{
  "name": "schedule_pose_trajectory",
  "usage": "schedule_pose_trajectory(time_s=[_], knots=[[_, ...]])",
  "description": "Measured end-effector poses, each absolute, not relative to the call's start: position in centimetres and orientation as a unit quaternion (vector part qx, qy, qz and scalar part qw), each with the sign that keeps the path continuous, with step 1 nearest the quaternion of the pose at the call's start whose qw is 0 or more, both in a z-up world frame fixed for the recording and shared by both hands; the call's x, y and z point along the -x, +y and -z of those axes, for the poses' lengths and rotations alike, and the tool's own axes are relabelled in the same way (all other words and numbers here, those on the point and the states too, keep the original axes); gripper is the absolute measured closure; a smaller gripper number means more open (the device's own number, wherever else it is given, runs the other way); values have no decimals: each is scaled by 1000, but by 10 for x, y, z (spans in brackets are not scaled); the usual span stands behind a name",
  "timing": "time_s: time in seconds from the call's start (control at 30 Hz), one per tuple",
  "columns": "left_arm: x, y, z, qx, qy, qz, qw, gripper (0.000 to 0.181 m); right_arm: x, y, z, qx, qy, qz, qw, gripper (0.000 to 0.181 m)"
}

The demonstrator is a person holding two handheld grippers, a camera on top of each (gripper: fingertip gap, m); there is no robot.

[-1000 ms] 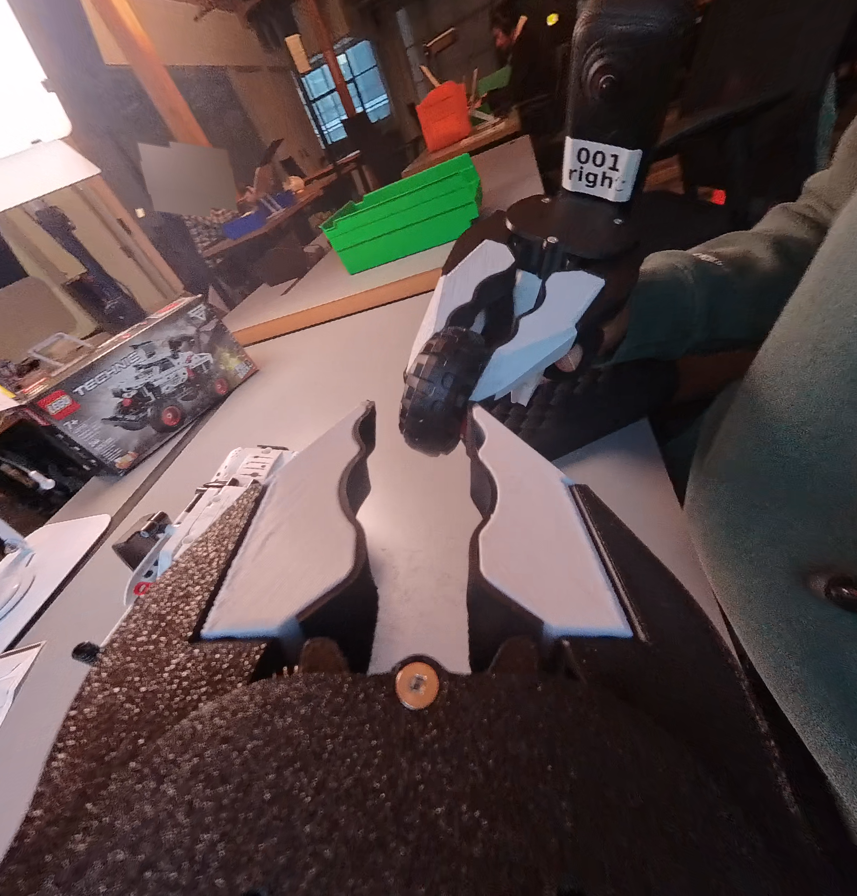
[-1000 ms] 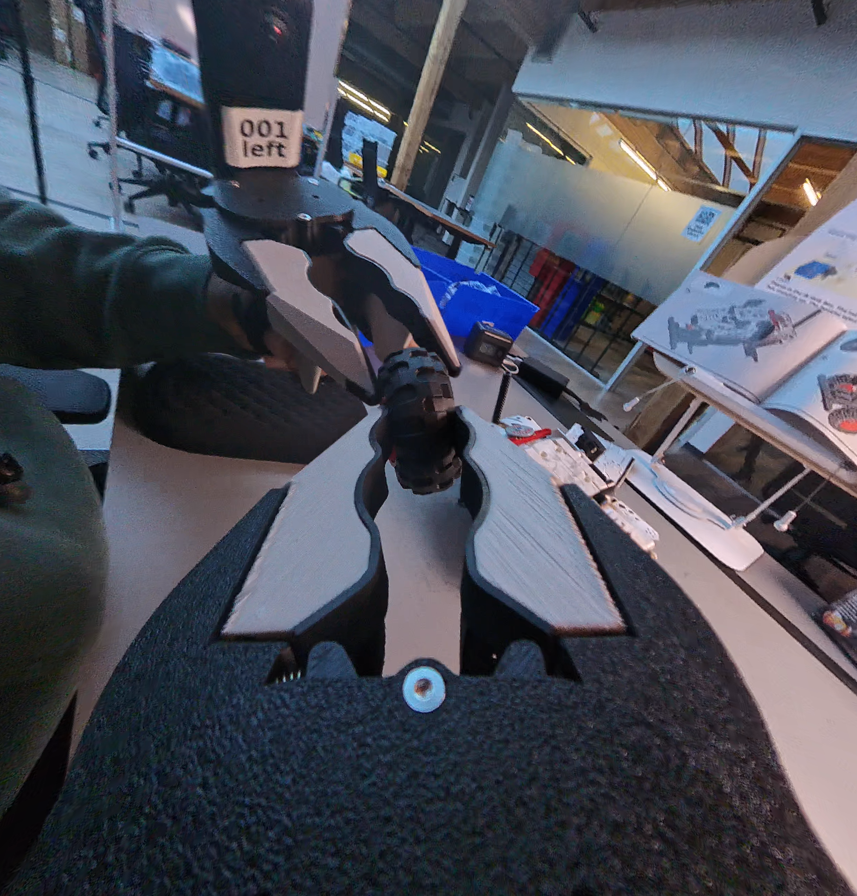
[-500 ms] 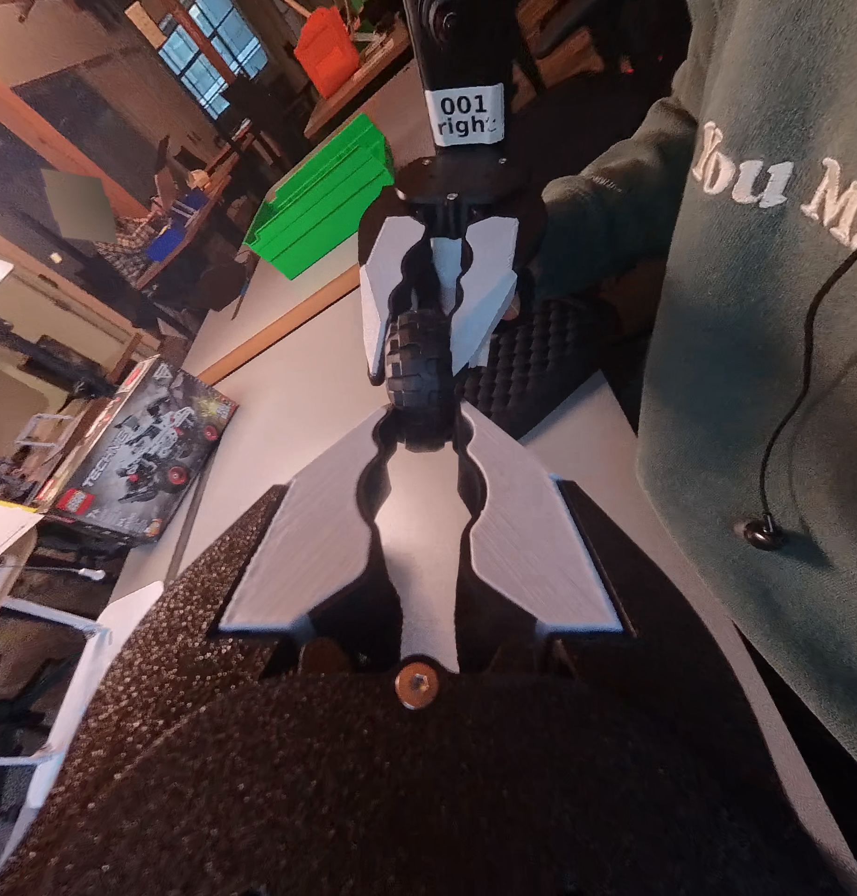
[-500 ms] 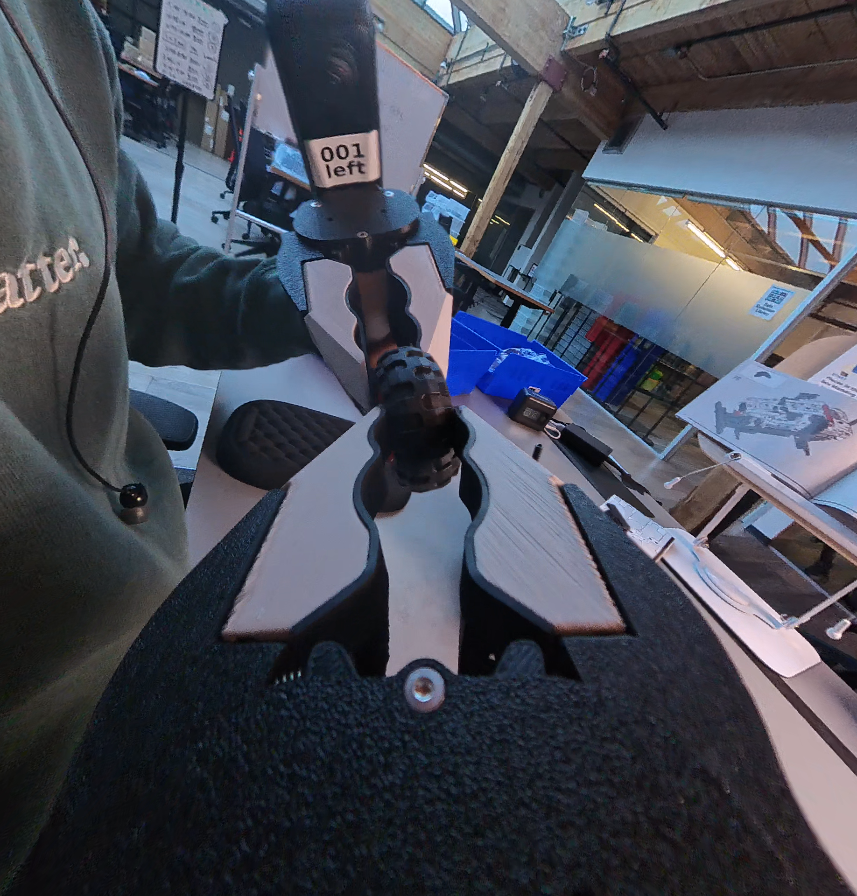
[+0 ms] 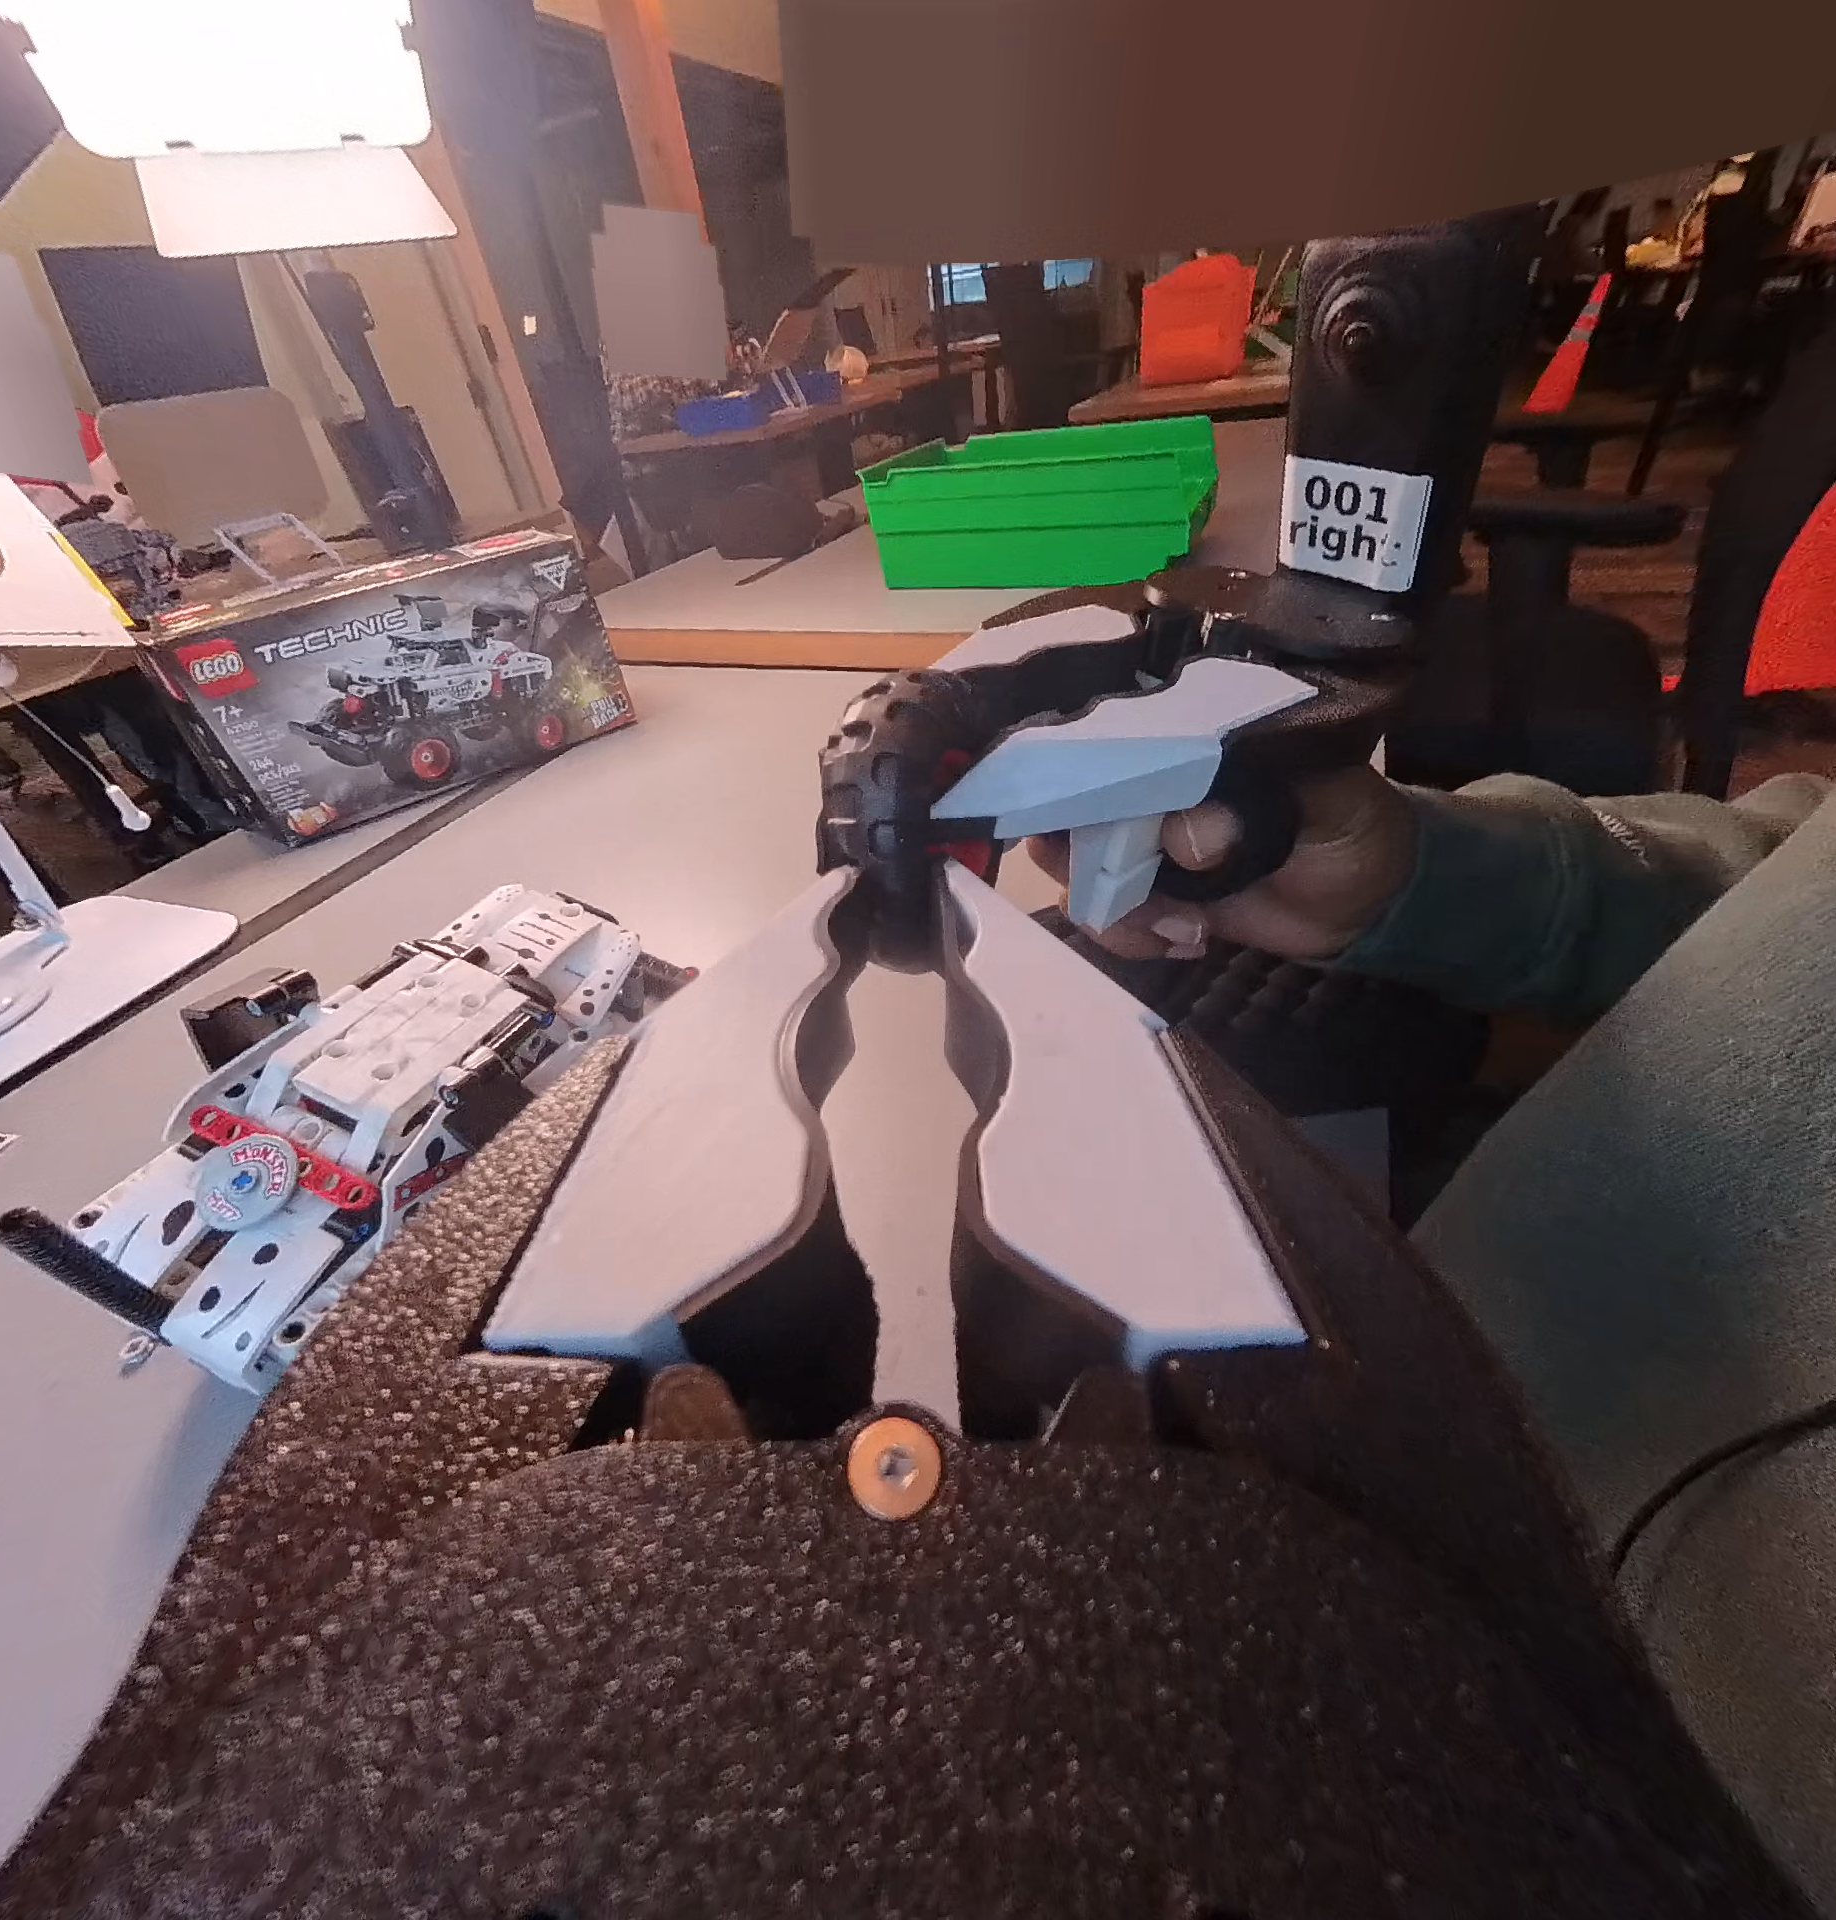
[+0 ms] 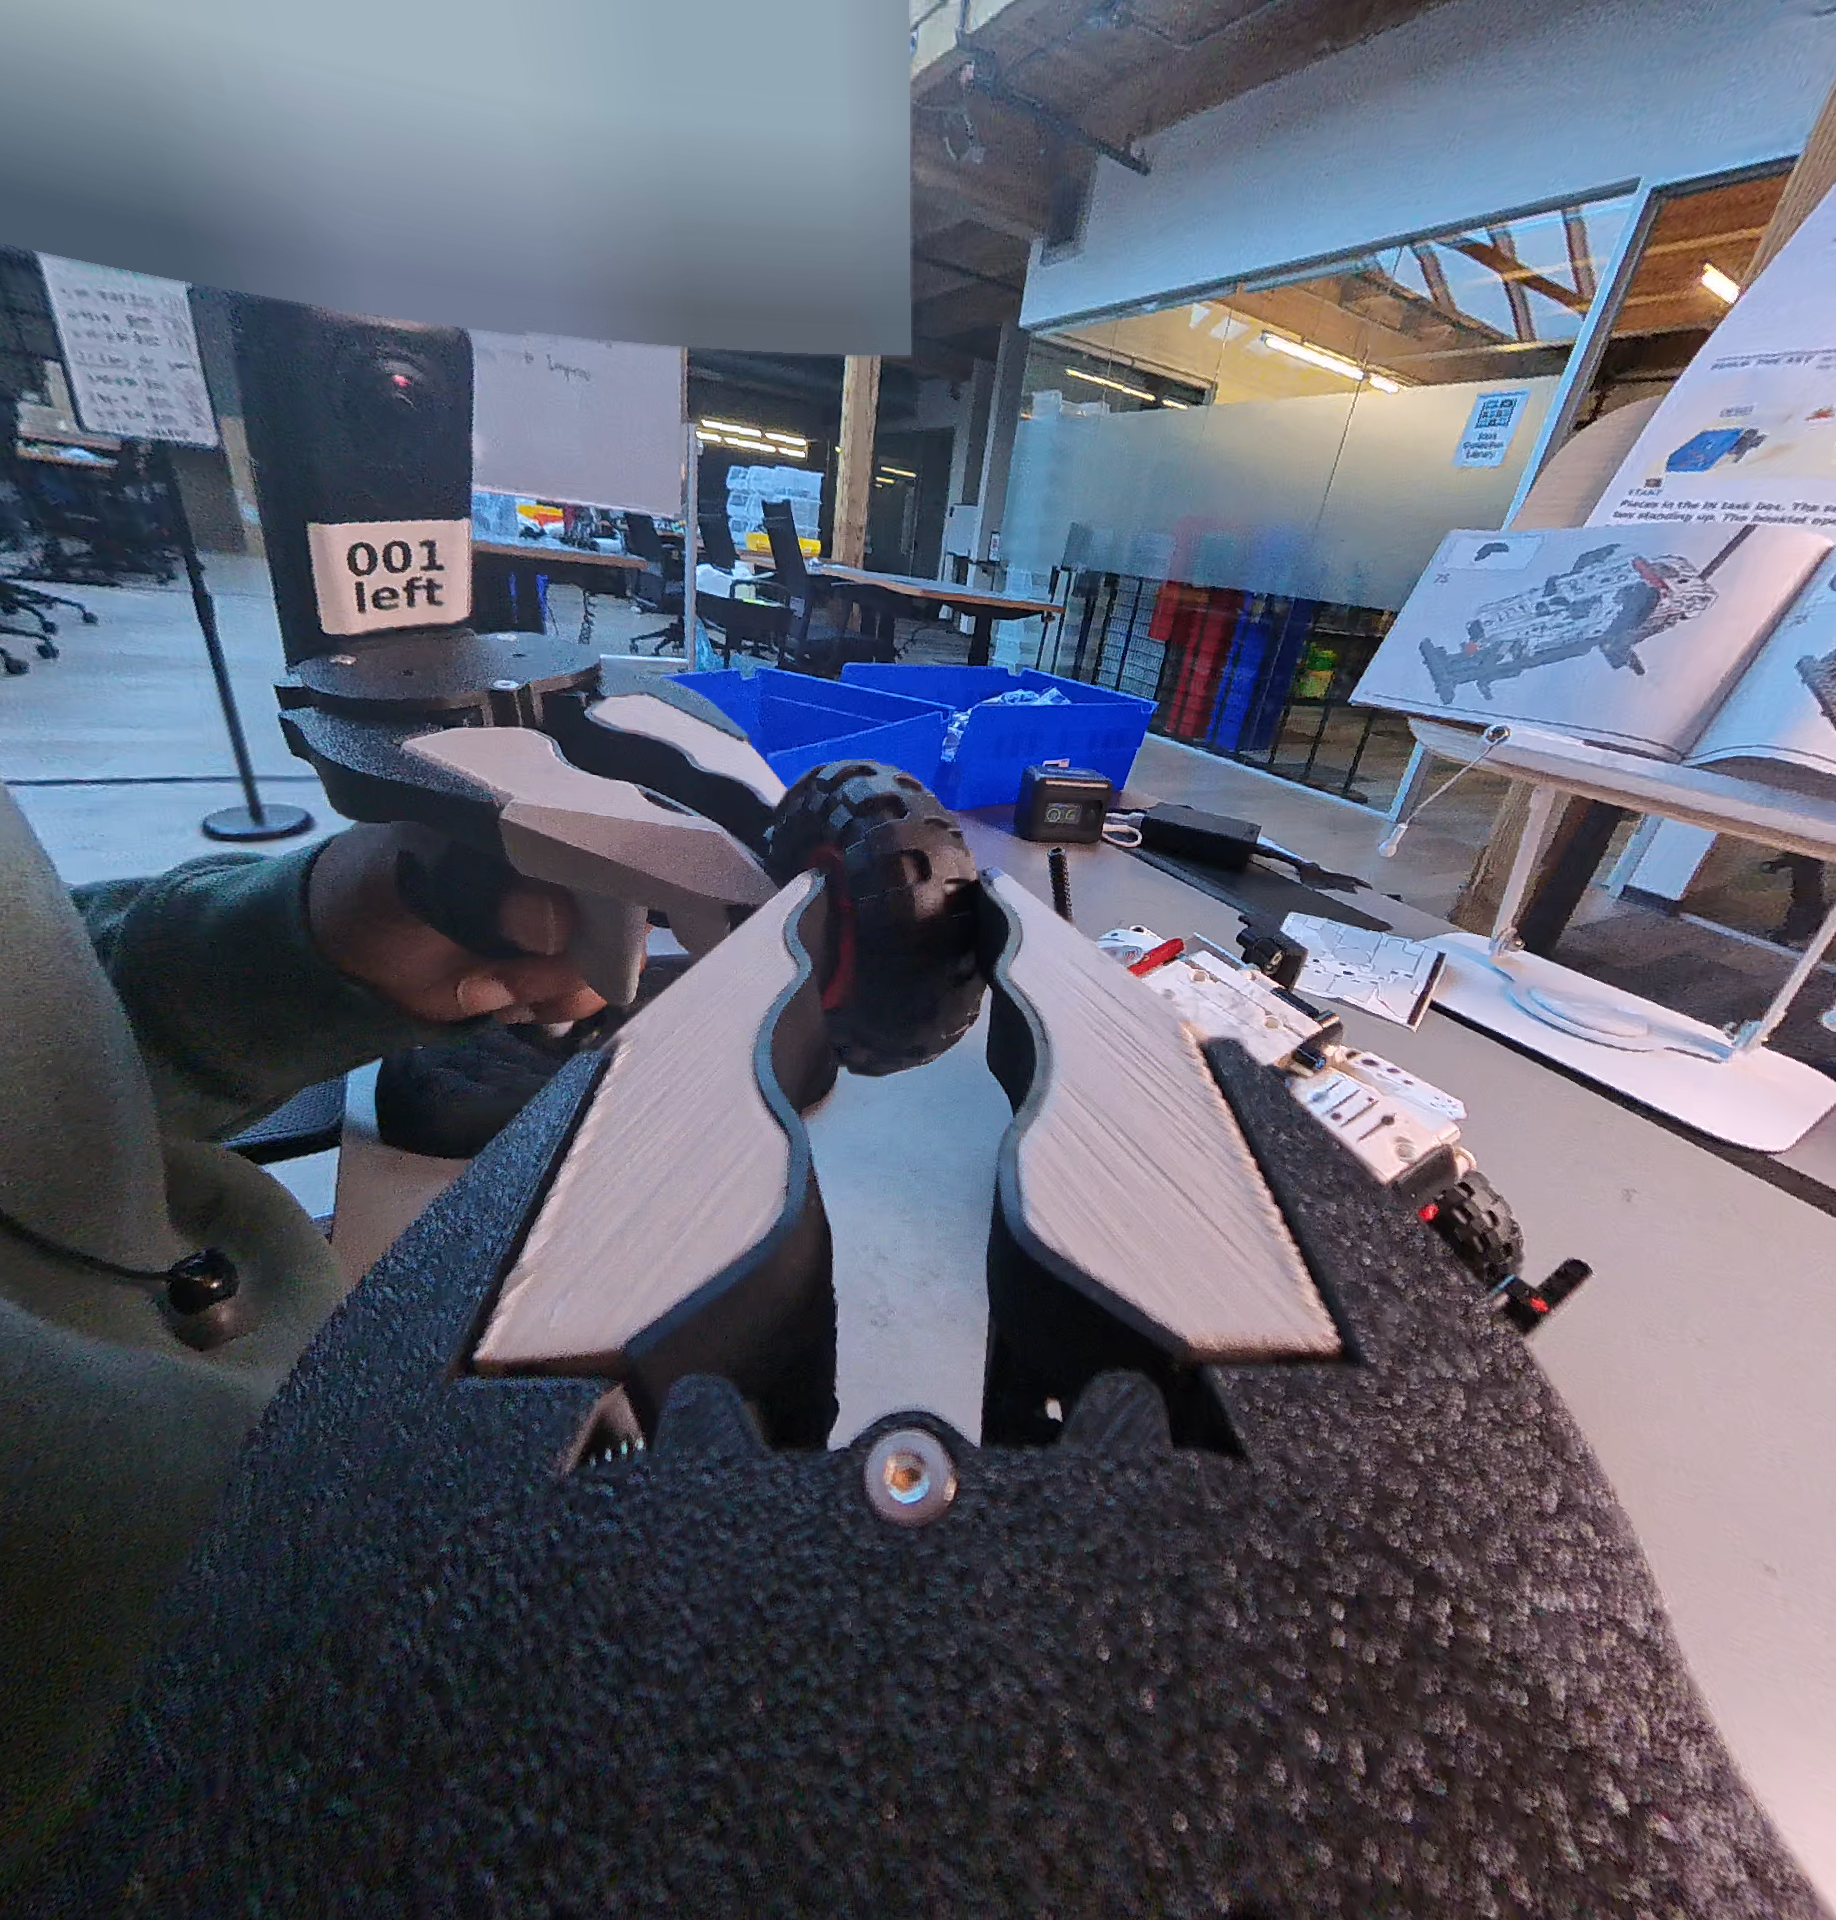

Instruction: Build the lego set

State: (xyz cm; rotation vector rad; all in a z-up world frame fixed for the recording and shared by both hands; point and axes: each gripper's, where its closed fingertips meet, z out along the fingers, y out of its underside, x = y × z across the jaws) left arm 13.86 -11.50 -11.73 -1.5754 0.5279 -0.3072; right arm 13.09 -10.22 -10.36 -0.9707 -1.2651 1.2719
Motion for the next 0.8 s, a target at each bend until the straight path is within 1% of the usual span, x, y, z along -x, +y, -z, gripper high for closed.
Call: schedule_pose_trajectory(time_s=[0.17,0.23,0.43,0.53,0.57,0.63,0.7,0.73,0.8], knots=[[-136,-110,119,706,241,101,658,174,-127,-96,110,434,-507,-552,500,156],[-135,-106,120,707,251,53,659,174,-126,-93,110,452,-488,-561,493,156],[-122,-92,140,720,303,-27,624,177,-115,-78,134,532,-477,-557,422,156],[-113,-86,153,733,327,-38,595,175,-108,-72,146,571,-485,-537,388,155],[-111,-85,158,745,321,-3,585,174,-106,-71,151,582,-484,-537,373,155],[-105,-84,171,780,283,136,541,169,-101,-71,167,601,-504,-518,341,155],[-101,-83,174,789,224,273,503,160,-99,-73,172,609,-498,-550,282,154],[-100,-83,176,792,199,325,477,159,-99,-74,177,612,-503,-557,251,154],[-98,-81,179,792,160,391,440,158,-100,-73,180,611,-501,-572,220,156]])
